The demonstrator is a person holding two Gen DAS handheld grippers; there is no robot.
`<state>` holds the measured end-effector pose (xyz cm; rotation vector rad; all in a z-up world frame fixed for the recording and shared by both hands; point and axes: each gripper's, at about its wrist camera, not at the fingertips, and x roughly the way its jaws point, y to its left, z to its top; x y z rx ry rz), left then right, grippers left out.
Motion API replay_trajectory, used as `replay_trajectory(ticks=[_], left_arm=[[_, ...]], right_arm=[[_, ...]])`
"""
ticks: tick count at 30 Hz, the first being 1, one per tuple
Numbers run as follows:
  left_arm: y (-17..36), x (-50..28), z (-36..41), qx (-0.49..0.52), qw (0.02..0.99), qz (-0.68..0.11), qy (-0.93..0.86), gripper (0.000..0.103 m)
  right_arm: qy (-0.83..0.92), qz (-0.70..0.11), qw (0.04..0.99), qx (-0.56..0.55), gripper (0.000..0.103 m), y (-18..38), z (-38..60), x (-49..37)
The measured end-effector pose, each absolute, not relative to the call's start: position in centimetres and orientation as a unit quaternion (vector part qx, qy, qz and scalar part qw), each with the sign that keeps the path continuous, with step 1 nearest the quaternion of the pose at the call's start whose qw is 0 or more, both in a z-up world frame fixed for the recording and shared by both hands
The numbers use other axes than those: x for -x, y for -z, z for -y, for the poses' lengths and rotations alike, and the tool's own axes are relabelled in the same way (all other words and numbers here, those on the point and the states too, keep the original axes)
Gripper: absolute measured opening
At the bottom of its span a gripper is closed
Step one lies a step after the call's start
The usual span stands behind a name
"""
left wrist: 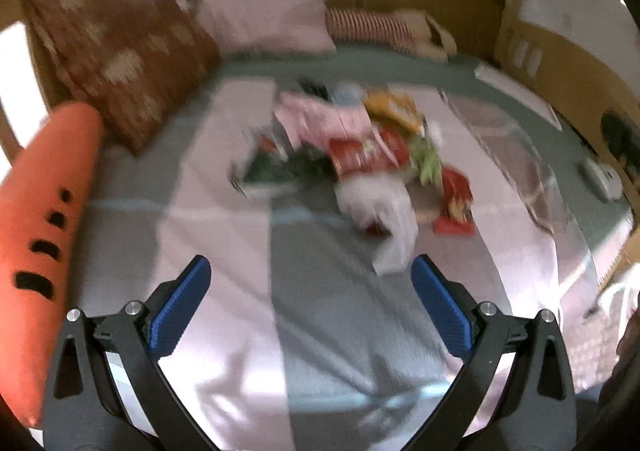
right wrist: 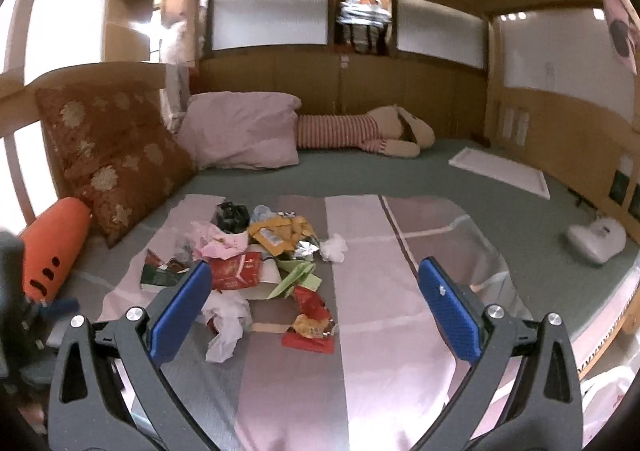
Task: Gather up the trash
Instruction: 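Grasp the red snack wrapper with the right gripper while the left grasps white tissue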
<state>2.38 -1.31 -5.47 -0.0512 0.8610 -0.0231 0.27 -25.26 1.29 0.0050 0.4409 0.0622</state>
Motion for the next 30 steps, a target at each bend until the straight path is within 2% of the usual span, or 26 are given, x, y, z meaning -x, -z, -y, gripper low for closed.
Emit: replay_trajectory(ticks=[3, 11, 19, 22, 23, 24, 25, 26, 27, 29, 30], left_arm=[[7.0, -3.9, 3.2, -0.003, 0.888, -0.460, 0.024, 0.100], [8.1, -8.1, 6.9, -0.022, 0.881, -0.471, 0.030, 0.100], [10.5, -13.0, 8.7, -0.024, 0.871, -0.490, 0.023, 0.100], [11.5, -14.2, 8.5, -0.021, 0.867, -0.497, 0.020, 0.100], [11.7, -14.4, 8.2, -0.014, 0.867, -0.497, 0.024, 0.094], [11.8, -14.5, 7.7, -0.005, 0.867, -0.498, 0.026, 0.069], [12.1, -14.7, 7.2, 0.006, 0.860, -0.509, 0.032, 0.053], [12.1, -14.7, 6.8, 0.018, 0.853, -0.520, 0.040, 0.029], [11.8, -14.5, 6.3, 0.027, 0.852, -0.521, 0.046, 0.023], [9.8, -13.5, 5.4, 0.037, 0.861, -0.504, 0.058, 0.017], [8.8, -12.9, 5.0, 0.037, 0.867, -0.493, 0.060, 0.015]], right_arm=[[-0.030, -0.227, 0.973, -0.022, 0.101, -1.7, 26.2, -1.7], [-0.029, -0.272, 0.960, -0.061, 0.100, -1.1, 28.4, -8.1], [-0.040, -0.352, 0.933, -0.061, 0.099, 3.8, 28.7, -15.1], [-0.067, -0.398, 0.914, -0.040, 0.094, 6.2, 27.4, -16.2], [-0.079, -0.412, 0.907, -0.034, 0.093, 6.8, 26.9, -16.3], [-0.088, -0.422, 0.902, -0.027, 0.092, 7.4, 26.4, -16.4], [-0.090, -0.432, 0.897, -0.017, 0.092, 8.0, 26.0, -16.4], [-0.093, -0.440, 0.893, -0.010, 0.091, 8.6, 25.7, -16.4], [-0.094, -0.446, 0.890, -0.008, 0.089, 9.2, 25.6, -16.5], [-0.098, -0.463, 0.881, -0.011, 0.086, 10.6, 25.5, -17.1], [-0.100, -0.470, 0.877, -0.011, 0.082, 11.4, 25.3, -17.4]])
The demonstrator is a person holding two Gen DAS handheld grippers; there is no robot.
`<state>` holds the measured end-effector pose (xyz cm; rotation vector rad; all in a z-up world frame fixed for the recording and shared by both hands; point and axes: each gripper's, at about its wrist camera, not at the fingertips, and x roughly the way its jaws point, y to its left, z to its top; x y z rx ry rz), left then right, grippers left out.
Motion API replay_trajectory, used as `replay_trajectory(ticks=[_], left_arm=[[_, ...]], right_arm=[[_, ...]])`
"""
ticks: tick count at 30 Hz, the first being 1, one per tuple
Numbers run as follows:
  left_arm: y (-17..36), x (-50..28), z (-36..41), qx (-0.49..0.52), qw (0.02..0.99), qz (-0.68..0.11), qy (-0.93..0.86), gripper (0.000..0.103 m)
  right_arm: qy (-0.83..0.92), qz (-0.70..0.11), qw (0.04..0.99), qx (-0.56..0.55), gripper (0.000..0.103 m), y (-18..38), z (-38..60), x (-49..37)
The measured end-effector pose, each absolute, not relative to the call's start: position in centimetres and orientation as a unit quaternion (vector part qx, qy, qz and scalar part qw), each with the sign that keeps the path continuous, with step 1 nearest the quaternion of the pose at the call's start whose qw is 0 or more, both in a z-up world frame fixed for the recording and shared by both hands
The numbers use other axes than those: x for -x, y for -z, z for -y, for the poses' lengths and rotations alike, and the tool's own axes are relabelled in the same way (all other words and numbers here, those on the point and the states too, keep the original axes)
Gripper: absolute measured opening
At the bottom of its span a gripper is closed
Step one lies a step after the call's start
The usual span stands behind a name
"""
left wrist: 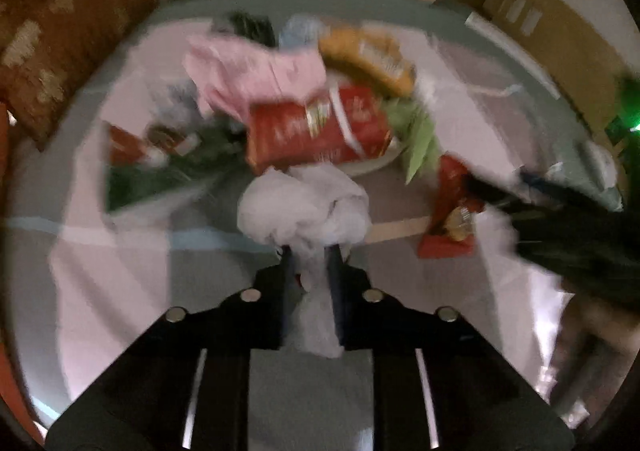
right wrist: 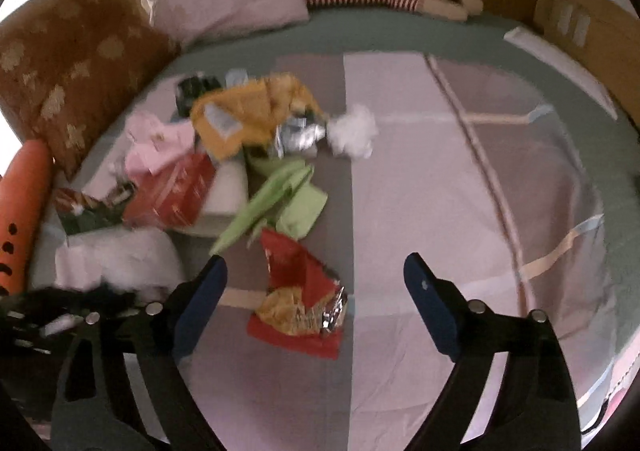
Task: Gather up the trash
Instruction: 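Grasp the red snack wrapper with the right gripper while the left grasps white tissue, then lift the red wrapper and white tissue up from the bed with both grippers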
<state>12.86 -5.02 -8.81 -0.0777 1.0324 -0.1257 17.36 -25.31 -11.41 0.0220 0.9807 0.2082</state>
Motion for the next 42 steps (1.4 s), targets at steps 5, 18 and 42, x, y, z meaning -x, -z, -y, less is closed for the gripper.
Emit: replay_trajectory(ticks=[5, 18, 42], left_arm=[[1.5, -7.9, 2.0, 0.044, 0.909, -0.410, 0.057, 0.015], [-2.4, -3.0, -3.9, 0.101, 0.933, -0.346, 0.015, 0.015], [2.3, -5.1, 0.9, 0.039, 0.922, -0.385, 0.022, 0.015]], right_arm=[[-0.102, -0.507, 0.855, 0.032, 0.050, 14.8, 23.0, -18.8], [-0.158, -0.373, 0.914, -0.002, 0.029, 0.7, 22.2, -8.9], [-0.127, -0.321, 0.939, -0.007, 0.028, 0.1, 21.0, -6.4]])
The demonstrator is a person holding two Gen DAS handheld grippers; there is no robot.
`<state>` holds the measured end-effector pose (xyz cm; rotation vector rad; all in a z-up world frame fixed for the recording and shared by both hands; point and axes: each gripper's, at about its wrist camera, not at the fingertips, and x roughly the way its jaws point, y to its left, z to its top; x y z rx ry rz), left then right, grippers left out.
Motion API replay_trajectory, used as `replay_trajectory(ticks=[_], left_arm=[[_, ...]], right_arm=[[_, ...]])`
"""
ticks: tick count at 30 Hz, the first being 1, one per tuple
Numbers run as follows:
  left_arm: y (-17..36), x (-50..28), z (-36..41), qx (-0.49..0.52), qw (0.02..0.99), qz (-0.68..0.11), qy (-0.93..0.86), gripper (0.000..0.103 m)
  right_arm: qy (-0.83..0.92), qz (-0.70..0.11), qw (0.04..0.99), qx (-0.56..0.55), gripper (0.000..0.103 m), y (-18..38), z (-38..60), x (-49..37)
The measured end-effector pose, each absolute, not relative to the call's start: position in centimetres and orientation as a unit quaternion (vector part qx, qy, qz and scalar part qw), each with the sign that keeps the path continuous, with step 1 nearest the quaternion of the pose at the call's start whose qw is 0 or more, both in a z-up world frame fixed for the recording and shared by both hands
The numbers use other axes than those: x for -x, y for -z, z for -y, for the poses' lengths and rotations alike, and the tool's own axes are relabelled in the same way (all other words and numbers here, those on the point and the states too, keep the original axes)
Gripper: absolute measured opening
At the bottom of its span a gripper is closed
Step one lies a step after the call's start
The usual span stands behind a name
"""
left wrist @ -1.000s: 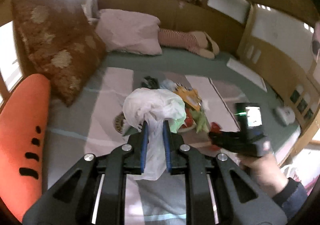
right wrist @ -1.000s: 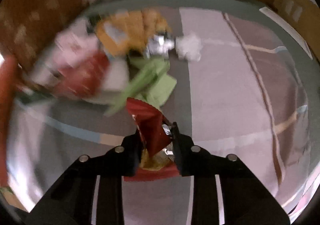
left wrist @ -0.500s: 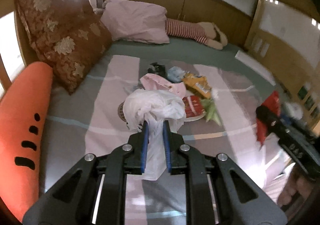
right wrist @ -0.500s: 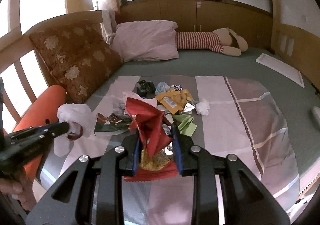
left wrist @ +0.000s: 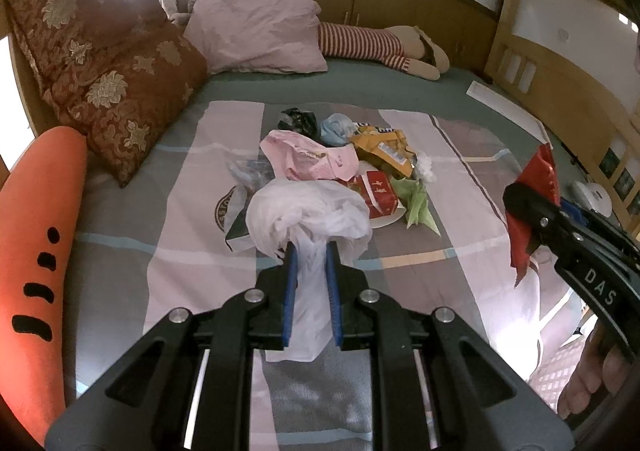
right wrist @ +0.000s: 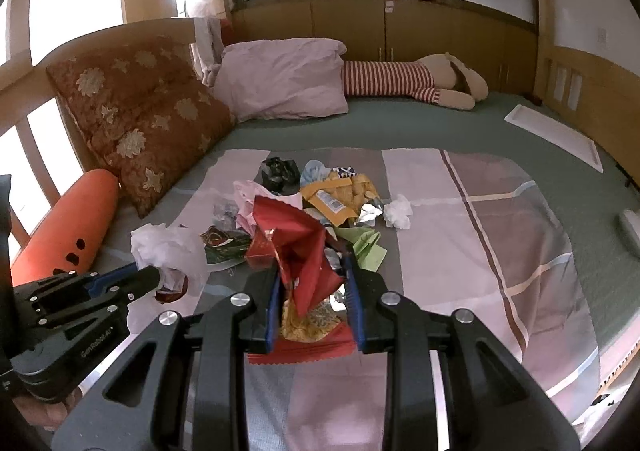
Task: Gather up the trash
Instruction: 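Lift the red wrapper and white tissue up from the bed with both grippers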
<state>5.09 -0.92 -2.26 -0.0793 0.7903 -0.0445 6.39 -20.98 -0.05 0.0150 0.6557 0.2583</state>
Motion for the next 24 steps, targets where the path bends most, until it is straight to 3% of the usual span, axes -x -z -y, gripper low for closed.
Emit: replay_trajectory(ticks=[24], left_arm=[[2.35, -5.18, 0.49, 0.044, 0.923, -0.382, 0.026, 0.015]], right_arm=[[-0.129, -0.325, 0.937, -0.010, 0.028, 0.26, 21.42, -6.30]])
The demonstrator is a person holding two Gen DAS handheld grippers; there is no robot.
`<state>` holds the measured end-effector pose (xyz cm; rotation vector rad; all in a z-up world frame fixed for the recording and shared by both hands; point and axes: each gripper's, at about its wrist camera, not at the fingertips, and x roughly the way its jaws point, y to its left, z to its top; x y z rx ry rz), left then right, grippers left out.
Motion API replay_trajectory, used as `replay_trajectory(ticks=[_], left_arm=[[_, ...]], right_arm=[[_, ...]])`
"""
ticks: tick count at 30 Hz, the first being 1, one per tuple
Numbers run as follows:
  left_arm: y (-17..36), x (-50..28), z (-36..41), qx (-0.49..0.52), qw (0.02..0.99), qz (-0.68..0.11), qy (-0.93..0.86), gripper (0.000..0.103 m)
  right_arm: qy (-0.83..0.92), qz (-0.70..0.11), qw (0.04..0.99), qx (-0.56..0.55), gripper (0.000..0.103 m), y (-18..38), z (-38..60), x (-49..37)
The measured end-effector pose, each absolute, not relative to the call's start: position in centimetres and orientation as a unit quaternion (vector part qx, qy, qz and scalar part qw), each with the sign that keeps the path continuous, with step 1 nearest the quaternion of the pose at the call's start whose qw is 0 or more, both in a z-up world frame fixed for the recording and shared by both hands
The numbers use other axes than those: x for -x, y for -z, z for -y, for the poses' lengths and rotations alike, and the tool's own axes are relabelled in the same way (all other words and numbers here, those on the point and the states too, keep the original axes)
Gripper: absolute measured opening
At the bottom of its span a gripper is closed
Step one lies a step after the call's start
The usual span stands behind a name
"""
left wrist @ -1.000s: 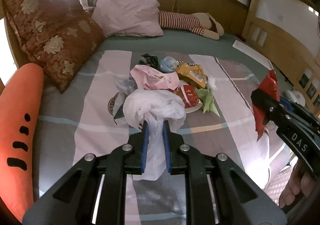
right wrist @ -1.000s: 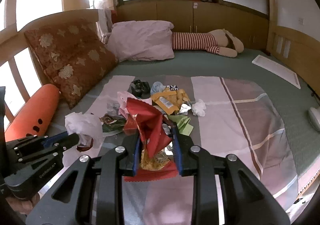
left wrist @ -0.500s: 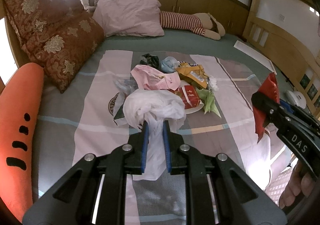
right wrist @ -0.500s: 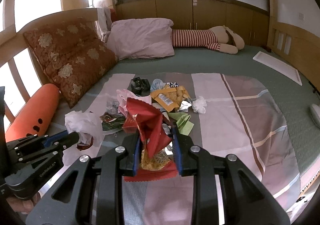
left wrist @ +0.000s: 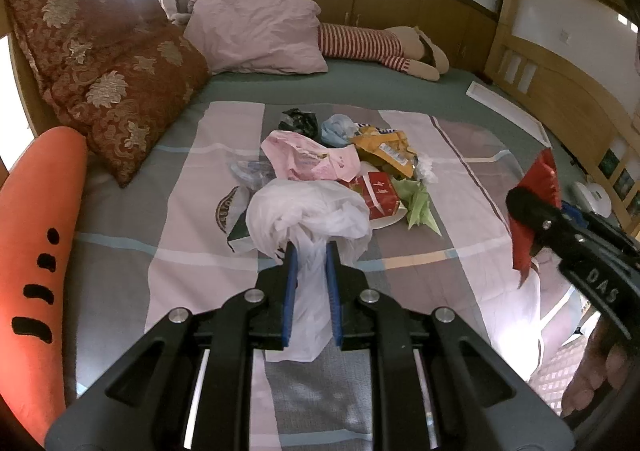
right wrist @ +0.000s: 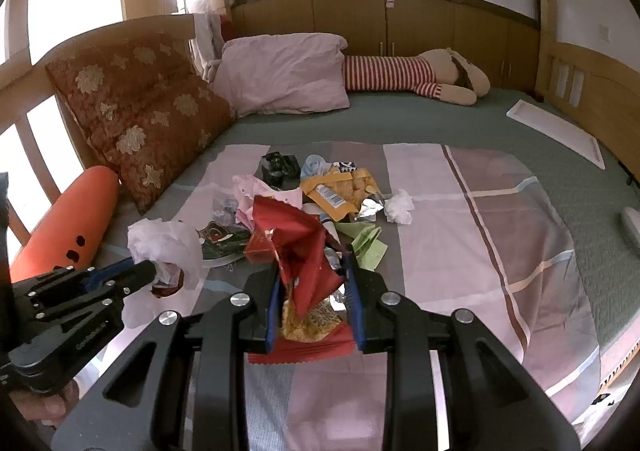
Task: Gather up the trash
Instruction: 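Lift the red wrapper and white tissue up from the bed with both grippers, then carry both items over the white trash bag and open both grippers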
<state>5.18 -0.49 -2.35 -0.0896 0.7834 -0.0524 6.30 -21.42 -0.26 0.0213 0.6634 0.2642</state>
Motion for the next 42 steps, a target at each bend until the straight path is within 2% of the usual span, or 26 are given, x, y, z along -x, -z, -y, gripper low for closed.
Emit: replay_trajectory(ticks=[5, 10, 15, 19, 20, 21, 23, 27, 31, 32, 33, 34, 35, 39, 42], left_arm=[[2.4, -5.1, 1.2, 0.045, 0.923, -0.379, 0.050, 0.015], [2.5, -4.2, 3.3, 0.036, 0.921, -0.377, 0.094, 0.015], [2.5, -2.6, 6.7, 0.004, 0.915, -0.376, 0.146, 0.015], [1.9, -0.8, 12.2, -0.007, 0.894, -0.388, 0.223, 0.015], [1.6, -0.1, 13.9, -0.016, 0.889, -0.387, 0.242, 0.015], [1.2, 0.6, 15.7, -0.025, 0.884, -0.386, 0.262, 0.015], [0.3, 2.6, 20.8, -0.042, 0.867, -0.385, 0.314, 0.015], [-1.1, 6.4, 30.6, -0.074, 0.825, -0.391, 0.402, 0.015], [-0.9, 10.2, 38.8, -0.104, 0.784, -0.394, 0.468, 0.016], [-0.5, 10.5, 40.3, -0.108, 0.777, -0.399, 0.475, 0.029], [-0.1, 10.7, 41.7, -0.107, 0.767, -0.408, 0.483, 0.062], [0.5, 10.6, 42.8, -0.097, 0.760, -0.420, 0.486, 0.078], [0.7, 10.4, 43.2, -0.084, 0.764, -0.421, 0.481, 0.089], [0.1, 7.5, 40.3, -0.036, 0.784, -0.420, 0.456, 0.089], [-2.0, 4.8, 35.0, -0.026, 0.825, -0.391, 0.408, 0.092]], right_arm=[[-0.119, -0.306, 0.944, -0.035, 0.028, -1.7, 25.0, -3.9], [-0.072, -0.274, 0.957, -0.055, 0.028, -3.1, 32.8, 3.5], [0.051, -0.294, 0.952, -0.066, 0.029, -1.4, 44.1, 11.9], [0.120, -0.332, 0.932, -0.084, 0.030, 2.0, 50.6, 16.6], [0.122, -0.342, 0.927, -0.092, 0.039, 2.8, 51.4, 17.1], [0.120, -0.355, 0.922, -0.102, 0.052, 3.8, 52.4, 17.5], [0.138, -0.361, 0.915, -0.119, 0.064, 4.7, 54.0, 18.4], [0.186, -0.290, 0.925, -0.160, 0.071, 1.9, 56.8, 21.5], [0.213, -0.207, 0.938, -0.179, 0.071, -2.5, 58.2, 24.5], [0.216, -0.182, 0.943, -0.178, 0.071, -3.9, 58.0, 25.2], [0.215, -0.170, 0.946, -0.176, 0.072, -4.6, 57.9, 25.4], [0.213, -0.162, 0.948, -0.172, 0.074, -5.1, 57.7, 25.3], [0.209, -0.154, 0.952, -0.165, 0.075, -5.7, 57.3, 25.3], [0.182, -0.163, 0.960, -0.135, 0.076, -6.2, 55.3, 23.6], [0.145, -0.191, 0.963, -0.123, 0.076, -5.3, 53.2, 20.5]])
